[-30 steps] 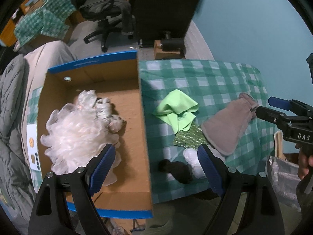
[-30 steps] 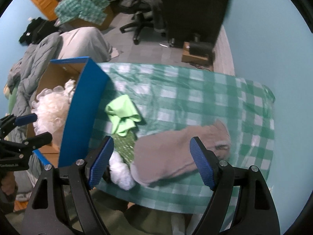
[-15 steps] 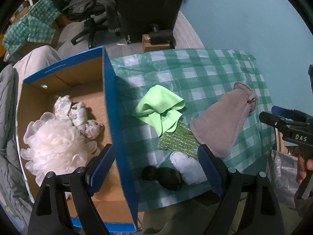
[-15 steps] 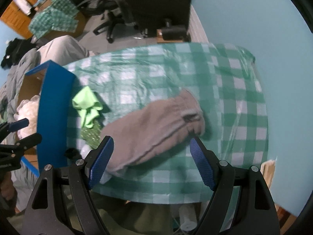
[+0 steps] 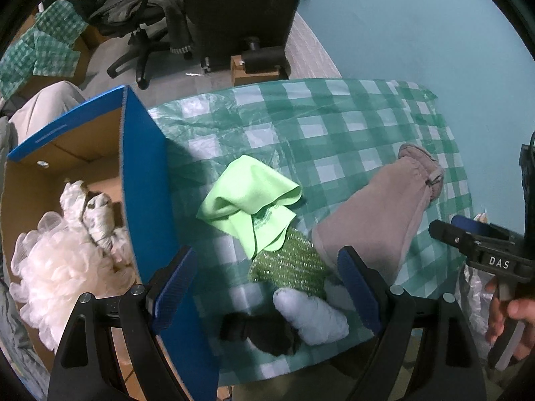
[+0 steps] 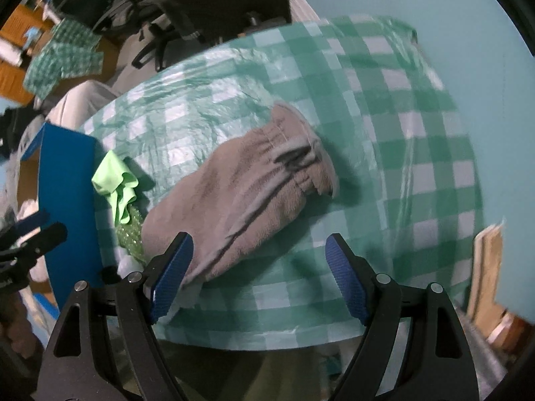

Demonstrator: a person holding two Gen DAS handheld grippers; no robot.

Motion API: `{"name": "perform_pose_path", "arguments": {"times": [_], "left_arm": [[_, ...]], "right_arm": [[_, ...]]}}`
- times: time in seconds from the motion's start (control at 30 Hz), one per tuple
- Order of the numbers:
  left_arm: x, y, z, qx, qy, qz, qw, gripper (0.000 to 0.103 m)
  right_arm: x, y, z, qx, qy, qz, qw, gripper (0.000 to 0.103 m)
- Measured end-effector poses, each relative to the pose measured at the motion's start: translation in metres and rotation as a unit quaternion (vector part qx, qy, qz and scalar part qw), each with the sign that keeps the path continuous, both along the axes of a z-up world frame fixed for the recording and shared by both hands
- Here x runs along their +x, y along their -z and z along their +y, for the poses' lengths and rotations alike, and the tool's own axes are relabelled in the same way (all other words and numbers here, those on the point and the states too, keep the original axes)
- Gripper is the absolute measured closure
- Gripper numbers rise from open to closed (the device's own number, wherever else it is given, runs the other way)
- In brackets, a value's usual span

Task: Organize soft objects
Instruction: 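Move the right tool to the grey glove while the left tool approaches the lime-green cloth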

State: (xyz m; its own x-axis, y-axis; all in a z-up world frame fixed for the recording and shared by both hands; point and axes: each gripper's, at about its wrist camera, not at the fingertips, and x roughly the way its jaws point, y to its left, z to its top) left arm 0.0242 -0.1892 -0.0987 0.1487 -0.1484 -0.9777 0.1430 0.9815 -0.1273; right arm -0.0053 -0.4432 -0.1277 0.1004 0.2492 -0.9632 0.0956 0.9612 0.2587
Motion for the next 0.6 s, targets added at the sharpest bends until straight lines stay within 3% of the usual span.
{"name": "perform_pose_path", "arguments": {"times": [0.6], "left_arm": [[0.024, 0.039, -0.021, 0.035, 0.032, 0.0, 0.9989, 0.016]], "right_arm": [[0.005, 0.051, -0.01, 0.071, 0.094, 0.051, 0.992, 0.021]]}}
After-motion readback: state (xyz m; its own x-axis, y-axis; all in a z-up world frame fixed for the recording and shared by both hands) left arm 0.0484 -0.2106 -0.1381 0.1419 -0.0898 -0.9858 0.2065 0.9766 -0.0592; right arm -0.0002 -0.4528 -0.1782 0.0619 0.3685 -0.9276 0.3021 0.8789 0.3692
